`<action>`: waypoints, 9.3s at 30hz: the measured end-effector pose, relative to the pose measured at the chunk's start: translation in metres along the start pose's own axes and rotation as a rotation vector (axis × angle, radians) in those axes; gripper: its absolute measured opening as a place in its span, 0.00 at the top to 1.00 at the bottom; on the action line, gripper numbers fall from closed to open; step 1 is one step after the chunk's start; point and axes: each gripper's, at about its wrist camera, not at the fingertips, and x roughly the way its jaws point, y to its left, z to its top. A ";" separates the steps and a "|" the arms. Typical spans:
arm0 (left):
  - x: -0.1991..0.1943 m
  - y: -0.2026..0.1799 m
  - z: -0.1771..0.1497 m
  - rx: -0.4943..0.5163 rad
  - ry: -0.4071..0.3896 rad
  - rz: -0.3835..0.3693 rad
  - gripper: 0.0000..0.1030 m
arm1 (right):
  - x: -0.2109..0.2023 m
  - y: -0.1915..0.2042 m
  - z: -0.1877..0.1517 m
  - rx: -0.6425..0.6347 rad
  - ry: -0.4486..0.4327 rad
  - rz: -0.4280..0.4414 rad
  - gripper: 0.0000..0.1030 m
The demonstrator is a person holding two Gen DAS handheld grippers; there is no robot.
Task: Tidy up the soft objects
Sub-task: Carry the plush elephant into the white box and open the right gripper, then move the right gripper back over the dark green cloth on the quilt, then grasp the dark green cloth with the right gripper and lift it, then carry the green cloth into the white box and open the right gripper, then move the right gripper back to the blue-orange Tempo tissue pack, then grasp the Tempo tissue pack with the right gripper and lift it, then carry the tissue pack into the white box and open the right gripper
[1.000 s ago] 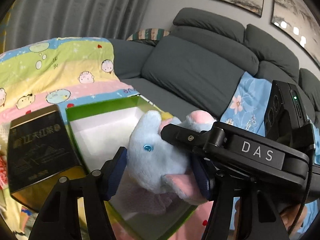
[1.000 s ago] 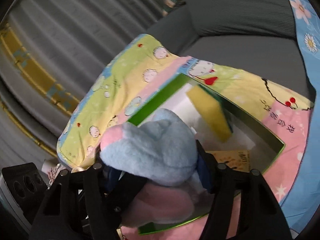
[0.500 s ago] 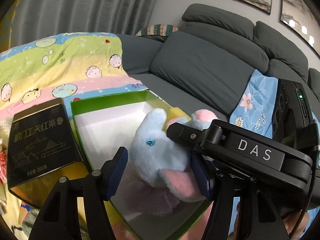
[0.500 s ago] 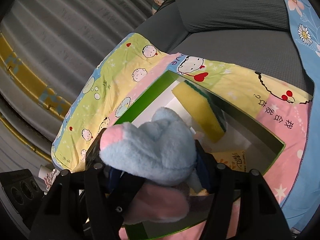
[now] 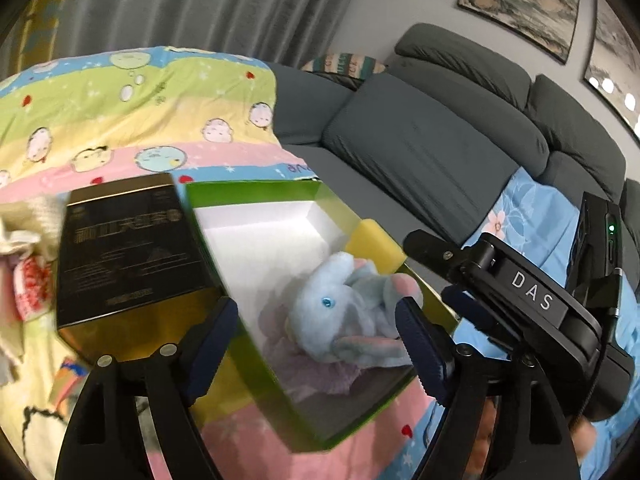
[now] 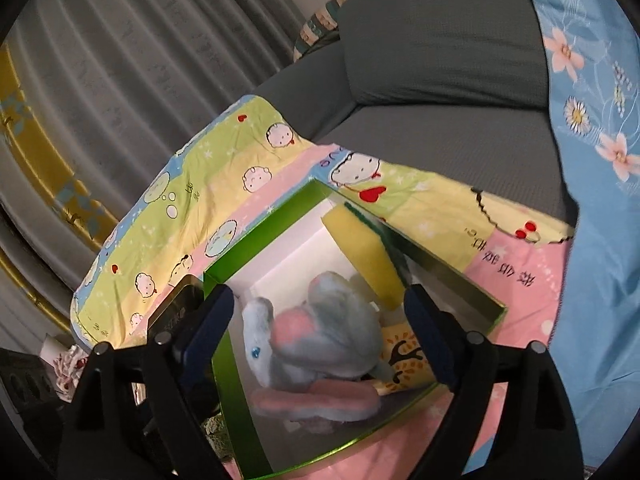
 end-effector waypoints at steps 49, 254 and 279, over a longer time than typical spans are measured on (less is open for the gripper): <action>-0.190 0.209 -0.138 -0.405 -0.051 0.544 0.06 | 0.054 0.158 -0.128 -0.418 0.481 0.253 0.87; -0.148 0.216 -0.148 -0.495 0.080 0.306 0.51 | 0.074 0.229 -0.223 -0.501 0.771 0.442 0.40; -0.149 0.167 -0.117 -0.331 -0.053 0.259 0.55 | 0.045 0.226 -0.189 -0.516 0.624 0.473 0.51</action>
